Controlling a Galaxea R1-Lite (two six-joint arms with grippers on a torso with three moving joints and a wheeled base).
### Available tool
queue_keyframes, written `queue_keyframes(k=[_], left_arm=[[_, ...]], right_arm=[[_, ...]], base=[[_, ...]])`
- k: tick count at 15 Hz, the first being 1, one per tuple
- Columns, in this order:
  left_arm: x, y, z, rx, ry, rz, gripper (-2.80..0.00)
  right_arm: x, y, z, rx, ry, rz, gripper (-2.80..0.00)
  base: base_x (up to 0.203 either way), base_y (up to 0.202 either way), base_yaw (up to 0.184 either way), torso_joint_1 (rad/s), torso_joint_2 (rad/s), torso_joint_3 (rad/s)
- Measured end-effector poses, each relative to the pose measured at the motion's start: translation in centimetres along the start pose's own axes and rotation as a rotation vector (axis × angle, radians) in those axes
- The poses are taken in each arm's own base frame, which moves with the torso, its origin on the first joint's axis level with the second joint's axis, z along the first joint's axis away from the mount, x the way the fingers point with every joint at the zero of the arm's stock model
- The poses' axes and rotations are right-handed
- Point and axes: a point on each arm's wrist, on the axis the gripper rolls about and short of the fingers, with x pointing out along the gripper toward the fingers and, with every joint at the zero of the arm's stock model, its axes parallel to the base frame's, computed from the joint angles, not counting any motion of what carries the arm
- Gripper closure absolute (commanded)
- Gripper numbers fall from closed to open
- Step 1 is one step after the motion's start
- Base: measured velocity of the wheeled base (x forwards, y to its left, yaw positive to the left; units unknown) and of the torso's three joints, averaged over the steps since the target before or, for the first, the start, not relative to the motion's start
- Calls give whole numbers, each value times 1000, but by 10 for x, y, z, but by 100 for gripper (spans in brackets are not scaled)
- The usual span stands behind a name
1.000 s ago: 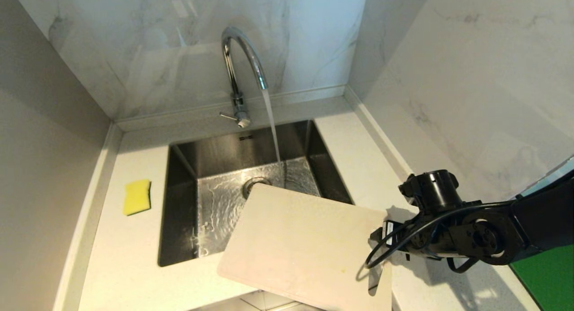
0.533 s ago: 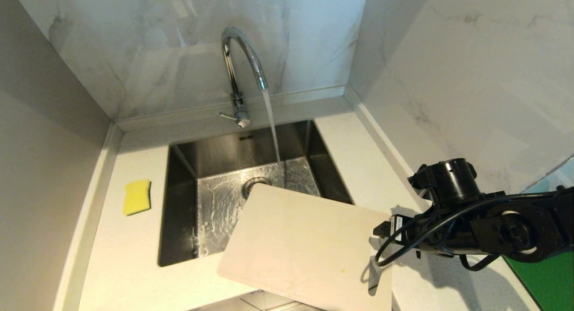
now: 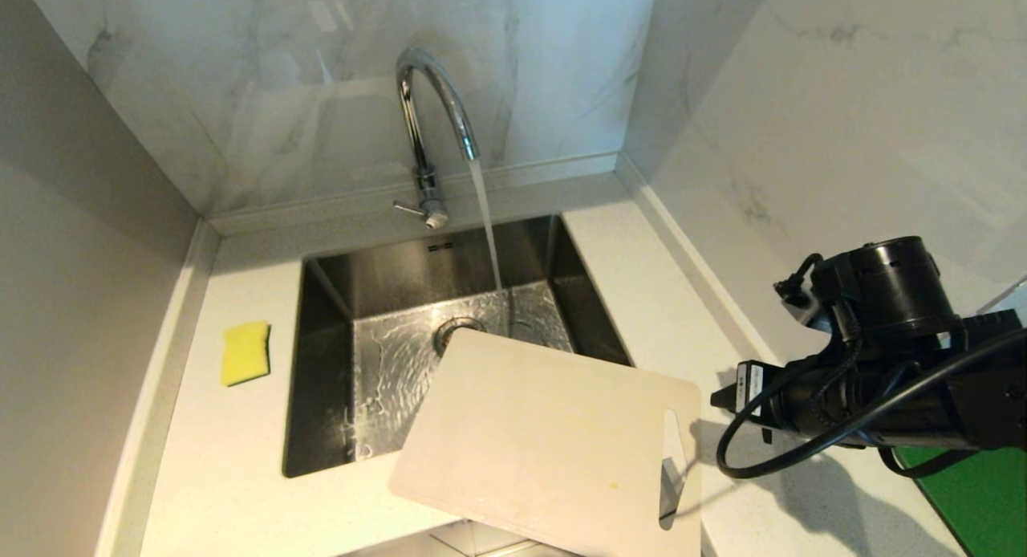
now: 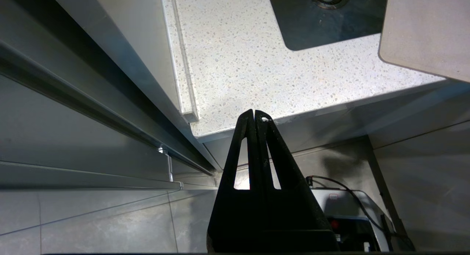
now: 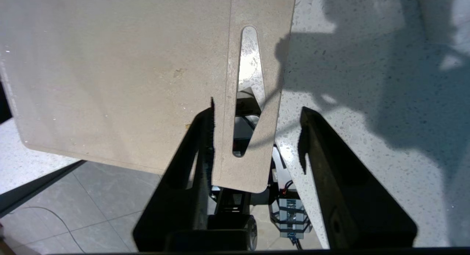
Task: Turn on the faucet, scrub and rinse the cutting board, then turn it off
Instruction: Turn off the tap
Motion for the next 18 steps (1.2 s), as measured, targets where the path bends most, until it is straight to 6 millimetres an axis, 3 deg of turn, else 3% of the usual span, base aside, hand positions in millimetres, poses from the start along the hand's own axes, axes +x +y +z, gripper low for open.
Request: queue_keyframes(k=[5,13,18], left_arm=[[0,0,0,0,0,0,0],[0,0,0,0,0,0,0],[0,0,0,0,0,0,0]], right_arm=[[-37,1,6,2,-80,-26,0],[-79,-2,13,17,-120,-71,0],[-100,-19,13,11,-130,-86,0]], base=[[0,0,0,0,0,0],[0,0,0,0,0,0],[0,0,0,0,0,0]])
